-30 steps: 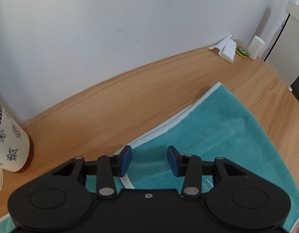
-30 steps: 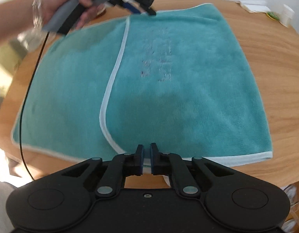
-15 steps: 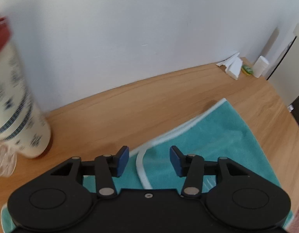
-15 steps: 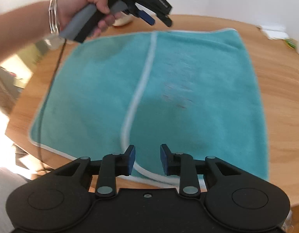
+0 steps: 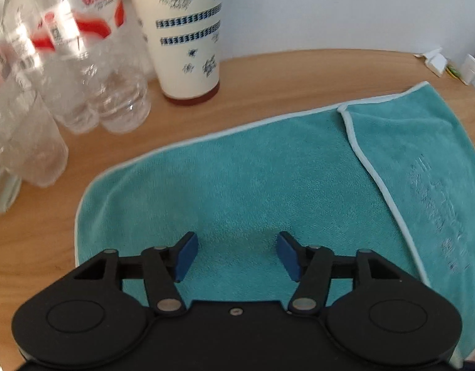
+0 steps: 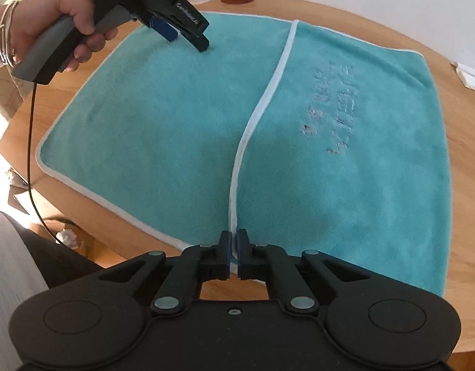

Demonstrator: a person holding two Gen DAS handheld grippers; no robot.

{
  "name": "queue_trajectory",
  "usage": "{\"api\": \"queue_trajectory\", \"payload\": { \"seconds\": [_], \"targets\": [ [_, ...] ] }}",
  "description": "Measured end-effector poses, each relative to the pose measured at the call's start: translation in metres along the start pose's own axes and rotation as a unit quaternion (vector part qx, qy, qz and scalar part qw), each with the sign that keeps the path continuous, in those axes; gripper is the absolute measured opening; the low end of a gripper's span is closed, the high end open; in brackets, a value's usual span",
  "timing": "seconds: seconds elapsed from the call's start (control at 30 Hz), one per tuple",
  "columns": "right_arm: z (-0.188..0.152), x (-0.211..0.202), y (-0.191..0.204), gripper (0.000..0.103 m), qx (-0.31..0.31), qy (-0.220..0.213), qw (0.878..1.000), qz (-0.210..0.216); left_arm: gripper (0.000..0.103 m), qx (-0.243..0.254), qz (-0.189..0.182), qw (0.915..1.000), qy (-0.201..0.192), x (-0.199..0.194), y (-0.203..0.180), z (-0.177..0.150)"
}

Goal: Fold towel

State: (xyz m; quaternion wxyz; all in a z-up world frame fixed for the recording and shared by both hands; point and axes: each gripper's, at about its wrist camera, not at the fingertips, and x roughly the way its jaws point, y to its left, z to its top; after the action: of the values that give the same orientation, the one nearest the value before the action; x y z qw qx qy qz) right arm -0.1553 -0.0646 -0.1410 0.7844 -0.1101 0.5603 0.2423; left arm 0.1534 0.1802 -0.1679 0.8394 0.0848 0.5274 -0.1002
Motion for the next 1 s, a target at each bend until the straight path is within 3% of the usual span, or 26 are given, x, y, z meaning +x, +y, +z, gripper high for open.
{"api": "queue_trajectory", "payload": {
  "seconds": [0.27, 0.37, 0.4, 0.47, 0.53, 0.63, 0.77, 1.0],
  "targets": [
    [-0.002, -0.004, 0.015, 0.002, -0.032, 0.001, 0.999, -0.003, 0.061, -0.011, -0.003, 0.9999, 0.008, -0.003, 0.003, 0.0],
    [0.002, -0.015, 0.011, 0.009, -0.018, -0.027, 0.999, -0.024, 0.063, -0.012, -0.004, 0.9999, 0.009, -0.001, 0.004, -0.001],
    [0.004, -0.017, 0.009, 0.021, -0.009, -0.033, 0.999, -0.027, 0.063, -0.012, -0.004, 0.9999, 0.009, 0.0, 0.004, -0.001],
    [0.009, -0.015, 0.009, 0.032, -0.007, -0.041, 0.999, -0.03, 0.065, -0.012, -0.004, 0.9999, 0.009, 0.002, 0.005, -0.002],
    [0.012, -0.008, 0.011, 0.032, -0.021, -0.039, 0.998, -0.04, 0.066, -0.013, -0.002, 0.9999, 0.011, 0.002, 0.005, -0.002],
    [0.016, 0.007, 0.011, 0.029, -0.021, -0.029, 0.998, -0.053, 0.066, -0.013, -0.001, 0.9998, 0.014, 0.0, 0.007, -0.002],
    [0.018, 0.012, 0.008, 0.003, -0.013, -0.023, 0.998, -0.055, 0.07, -0.008, -0.002, 0.9997, 0.021, -0.003, 0.012, -0.007],
    [0.011, 0.007, 0.01, 0.002, -0.012, -0.006, 0.999, -0.04, 0.072, 0.0, -0.007, 0.9998, 0.017, 0.0, 0.012, -0.009]
  ]
}}
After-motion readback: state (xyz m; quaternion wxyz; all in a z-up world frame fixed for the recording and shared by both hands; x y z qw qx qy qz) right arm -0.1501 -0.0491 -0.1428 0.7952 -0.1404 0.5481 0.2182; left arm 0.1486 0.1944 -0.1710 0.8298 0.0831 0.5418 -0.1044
